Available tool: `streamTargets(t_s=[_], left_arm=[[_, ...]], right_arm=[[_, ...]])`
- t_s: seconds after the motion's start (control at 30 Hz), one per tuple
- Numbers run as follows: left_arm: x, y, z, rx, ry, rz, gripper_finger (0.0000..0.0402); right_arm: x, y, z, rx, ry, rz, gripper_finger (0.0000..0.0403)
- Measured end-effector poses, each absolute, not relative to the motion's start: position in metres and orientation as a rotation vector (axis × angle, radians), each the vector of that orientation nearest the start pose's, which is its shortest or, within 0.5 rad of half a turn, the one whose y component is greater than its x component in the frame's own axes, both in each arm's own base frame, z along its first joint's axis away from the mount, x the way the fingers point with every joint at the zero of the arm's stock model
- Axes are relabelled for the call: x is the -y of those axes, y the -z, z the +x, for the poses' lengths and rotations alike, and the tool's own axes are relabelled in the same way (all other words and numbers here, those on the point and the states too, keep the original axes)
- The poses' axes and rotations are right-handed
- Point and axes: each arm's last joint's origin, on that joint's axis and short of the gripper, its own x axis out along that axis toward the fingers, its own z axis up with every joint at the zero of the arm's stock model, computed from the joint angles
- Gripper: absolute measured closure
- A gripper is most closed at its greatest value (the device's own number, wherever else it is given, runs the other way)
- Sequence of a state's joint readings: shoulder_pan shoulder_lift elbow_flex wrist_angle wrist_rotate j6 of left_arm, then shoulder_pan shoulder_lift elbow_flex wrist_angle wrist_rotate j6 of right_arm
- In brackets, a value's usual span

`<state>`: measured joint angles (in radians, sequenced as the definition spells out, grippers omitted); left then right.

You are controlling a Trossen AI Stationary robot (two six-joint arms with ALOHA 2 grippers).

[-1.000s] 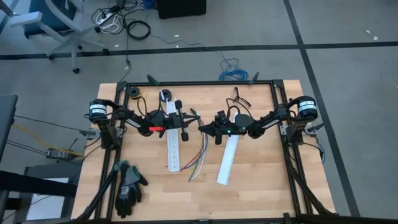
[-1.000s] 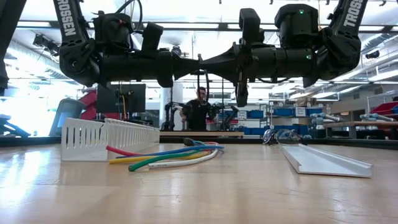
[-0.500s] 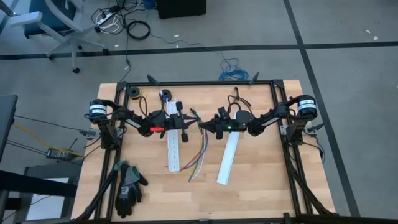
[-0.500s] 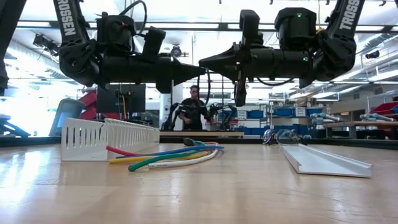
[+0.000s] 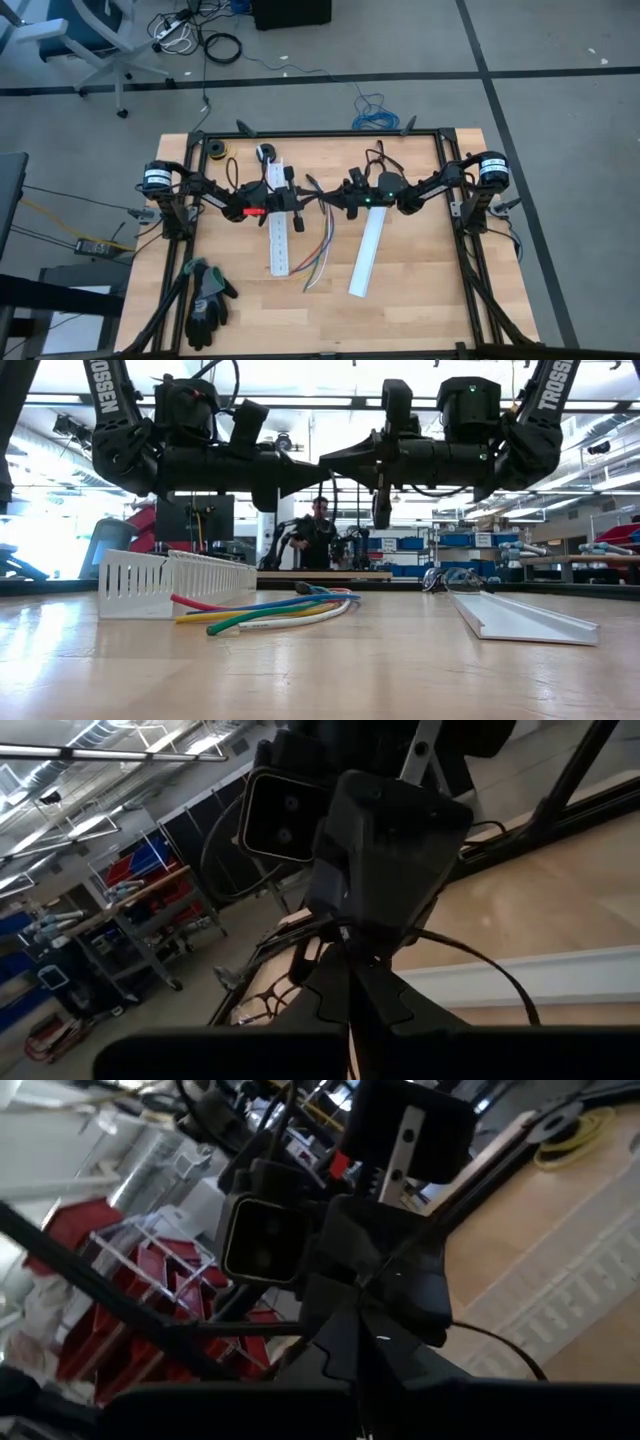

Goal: Ziptie cables
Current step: Wrap the zip tie into the cable wires

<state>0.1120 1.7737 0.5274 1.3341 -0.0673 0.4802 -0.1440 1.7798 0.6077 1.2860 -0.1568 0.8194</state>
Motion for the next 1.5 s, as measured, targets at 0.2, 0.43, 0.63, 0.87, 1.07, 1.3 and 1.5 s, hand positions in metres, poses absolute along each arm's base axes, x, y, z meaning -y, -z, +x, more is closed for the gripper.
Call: streamTargets(t_s=[0.2, 0.43, 0.63, 0.87, 1.07, 1.3, 1.5], left_arm=[[-0.036, -0.158, 0.302, 0.051, -0.191, 0.443, 0.0401], [-0.034, -0.158, 0.303, 0.06, -0.15, 0.435, 0.0401], [-0.034, -0.155, 0.299, 0.057, -0.138, 0.392, 0.0401], [-0.033, -0.151, 0.288, 0.092, -0.117, 0.369, 0.0401], [-0.032, -0.145, 0.29, 0.026, -0.082, 0.297, 0.0401], [-0.032, -0.145, 0.294, 0.007, -0.067, 0.281, 0.0401], [-0.032, -0.144, 0.294, 0.0, -0.065, 0.257, 0.0401]], right_arm=[[0.041, -0.17, 0.318, 0.098, -0.07, 0.734, 0.0391], [0.043, -0.171, 0.318, 0.076, -0.139, 0.695, 0.033], [0.053, -0.171, 0.315, 0.034, -0.245, 0.674, 0.0279], [0.063, -0.166, 0.309, -0.013, -0.288, 0.712, 0.0271], [0.065, -0.169, 0.312, 0.016, -0.251, 0.664, 0.0277], [0.067, -0.169, 0.321, -0.053, -0.228, 0.679, 0.0287], [0.067, -0.174, 0.325, -0.041, -0.251, 0.648, 0.0292]])
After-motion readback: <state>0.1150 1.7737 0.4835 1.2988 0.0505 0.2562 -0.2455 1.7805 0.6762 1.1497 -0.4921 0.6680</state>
